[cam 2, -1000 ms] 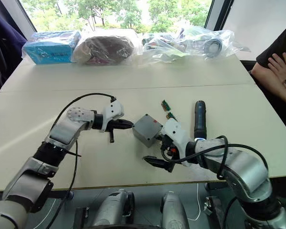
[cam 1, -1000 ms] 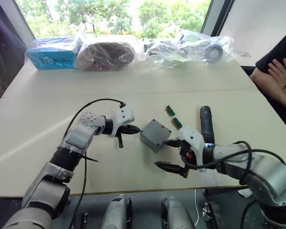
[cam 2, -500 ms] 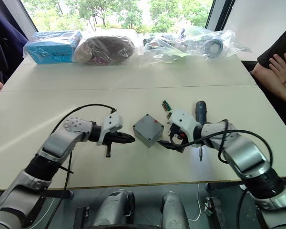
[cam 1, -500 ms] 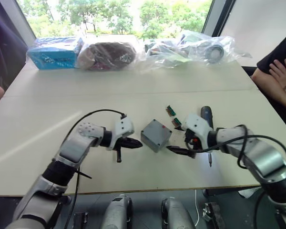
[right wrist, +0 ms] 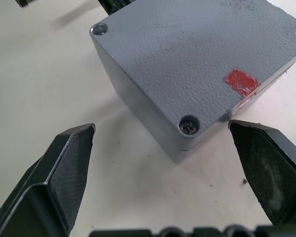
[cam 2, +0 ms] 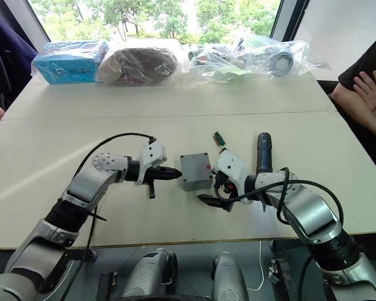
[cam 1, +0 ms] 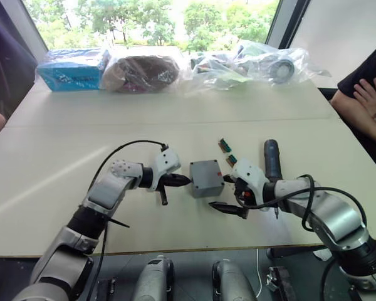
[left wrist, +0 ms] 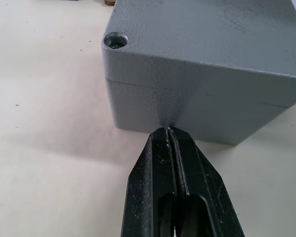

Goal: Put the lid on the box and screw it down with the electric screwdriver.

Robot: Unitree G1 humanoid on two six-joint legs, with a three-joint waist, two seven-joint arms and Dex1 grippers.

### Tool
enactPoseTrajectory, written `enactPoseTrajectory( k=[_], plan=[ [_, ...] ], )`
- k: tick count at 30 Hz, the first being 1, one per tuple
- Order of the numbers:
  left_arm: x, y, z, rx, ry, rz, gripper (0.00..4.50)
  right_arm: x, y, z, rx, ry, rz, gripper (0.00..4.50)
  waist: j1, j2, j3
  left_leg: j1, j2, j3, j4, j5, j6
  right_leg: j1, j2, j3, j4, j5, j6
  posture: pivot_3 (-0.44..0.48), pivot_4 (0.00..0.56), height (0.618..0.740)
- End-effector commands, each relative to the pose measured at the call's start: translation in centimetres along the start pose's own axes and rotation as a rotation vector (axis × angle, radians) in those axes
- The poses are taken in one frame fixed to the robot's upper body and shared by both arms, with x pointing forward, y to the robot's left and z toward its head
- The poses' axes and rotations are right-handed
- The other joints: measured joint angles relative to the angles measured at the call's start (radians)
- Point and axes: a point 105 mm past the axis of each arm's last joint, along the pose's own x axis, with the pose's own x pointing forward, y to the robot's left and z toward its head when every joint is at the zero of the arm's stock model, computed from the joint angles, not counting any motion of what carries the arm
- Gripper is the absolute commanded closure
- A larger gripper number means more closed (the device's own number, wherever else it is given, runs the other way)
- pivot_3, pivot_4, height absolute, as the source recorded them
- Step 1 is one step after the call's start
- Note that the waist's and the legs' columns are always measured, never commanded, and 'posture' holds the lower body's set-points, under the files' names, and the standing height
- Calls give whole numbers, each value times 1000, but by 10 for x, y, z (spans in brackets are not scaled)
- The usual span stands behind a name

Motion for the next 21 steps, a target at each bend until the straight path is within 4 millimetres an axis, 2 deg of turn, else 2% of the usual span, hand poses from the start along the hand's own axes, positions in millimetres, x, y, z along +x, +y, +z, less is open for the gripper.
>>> enactPoseTrajectory(
  k=[1, 7, 12, 17, 19, 21],
  plan=[
    [-1, 3, 22, 66, -62, 9, 4500, -2, 11, 17, -35, -68, 23, 8, 0, 0, 0, 0, 0, 0, 1, 0, 0, 0, 0, 0, 1, 0, 0, 0, 150, 740],
    [-6, 1, 23, 75, -61, 4, 4500, -8, 8, 19, -35, -76, -4, 8, 0, 0, 0, 0, 0, 0, 3, 0, 0, 0, 0, 0, 3, 0, 0, 0, 150, 740],
    [-26, -1, 24, 55, -52, -13, 4500, -25, 7, 30, -46, -115, -17, 8, -1, 0, 0, 0, 1, 0, 4, 0, 0, 0, 0, 0, 4, 0, 0, 0, 150, 740],
    [-49, 5, 28, -19, -76, -7, 4500, -49, 6, 53, 5, -208, 25, 8, 0, 0, 0, 0, 2, -1, 4, 0, 0, 0, 0, 0, 5, 0, 0, 0, 150, 740],
    [-58, 9, 29, -30, -84, 10, 4500, -59, -1, 64, 50, -267, 30, 8, 0, 0, 0, 0, 2, -1, 5, 0, 0, 0, 0, 0, 6, 0, 0, 0, 150, 740],
    [-62, 15, 34, -36, -102, 50, 4500, -62, -20, 74, 86, -324, -22, 8, -1, 0, 0, 0, 1, -1, 5, 0, 1, 0, 0, 0, 6, 0, 0, 0, 150, 740]
  ],
)
